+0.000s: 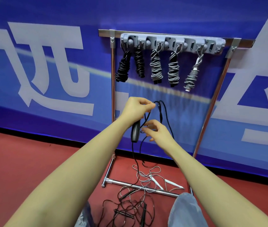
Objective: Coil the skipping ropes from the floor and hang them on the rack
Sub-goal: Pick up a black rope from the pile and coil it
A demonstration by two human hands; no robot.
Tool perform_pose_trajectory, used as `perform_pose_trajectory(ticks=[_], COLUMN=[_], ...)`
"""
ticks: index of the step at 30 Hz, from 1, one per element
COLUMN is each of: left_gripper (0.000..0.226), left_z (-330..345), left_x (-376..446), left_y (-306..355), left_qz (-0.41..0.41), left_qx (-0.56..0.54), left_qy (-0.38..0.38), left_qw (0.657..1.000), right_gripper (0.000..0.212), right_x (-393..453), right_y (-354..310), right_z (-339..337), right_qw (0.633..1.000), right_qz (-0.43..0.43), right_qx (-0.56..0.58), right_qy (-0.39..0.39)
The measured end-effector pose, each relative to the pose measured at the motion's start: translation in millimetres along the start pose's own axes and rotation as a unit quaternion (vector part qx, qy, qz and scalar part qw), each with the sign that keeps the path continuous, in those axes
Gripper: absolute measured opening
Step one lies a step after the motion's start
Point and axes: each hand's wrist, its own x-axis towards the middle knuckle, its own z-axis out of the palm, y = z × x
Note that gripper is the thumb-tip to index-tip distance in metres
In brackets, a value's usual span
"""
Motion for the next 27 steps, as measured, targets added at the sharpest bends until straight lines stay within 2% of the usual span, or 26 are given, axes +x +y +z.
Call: perform_pose_trajectory(ticks=[3,5,10,11,14,15,18,20,24,27], left_gripper=[0.012,0.011,0.011,0.011,0.011,0.012,0.025,0.029,0.027,0.02], left_z=[-2,-4,-7,-7,-10,-10,-12,-11,1,6], left_x=[1,1,0,1,3,4,4,-1,-19,-21], left_y=[0,0,1,1,0,-2,-11,-21,-54,-66], left_qz=[-0.006,-0.019,-0.018,-0.011,0.011,0.014,0.001,-0.033,-0.045,-0.033], left_qx=[-0.041,-0.074,-0.099,-0.093,-0.073,-0.068,-0.042,-0.012,0.088,0.118], left_qy=[0.013,0.017,-0.004,-0.003,0.015,0.022,0.033,-0.002,-0.103,-0.099], left_qw=[0.999,0.997,0.995,0.996,0.997,0.997,0.999,0.999,0.99,0.988], right_gripper=[0.009,0.016,0.042,0.038,0.008,0.012,0.017,0.016,0.016,0.016], right_x=[1,1,5,6,10,11,13,14,18,20], right_y=[-5,-4,-6,-7,-8,-8,-16,-23,-33,-38], right_z=[2,6,14,13,12,12,7,1,-10,-15], right_qw=[1.0,1.0,0.997,0.997,0.998,0.997,0.992,0.974,0.955,0.935], right_qz=[0.004,0.01,0.015,0.012,-0.011,-0.019,0.005,0.027,0.007,-0.01], right_qx=[-0.008,-0.018,0.012,0.007,-0.062,-0.061,0.084,0.191,0.263,0.313], right_qy=[-0.013,-0.014,0.079,0.078,0.031,0.035,0.089,0.115,0.139,0.167])
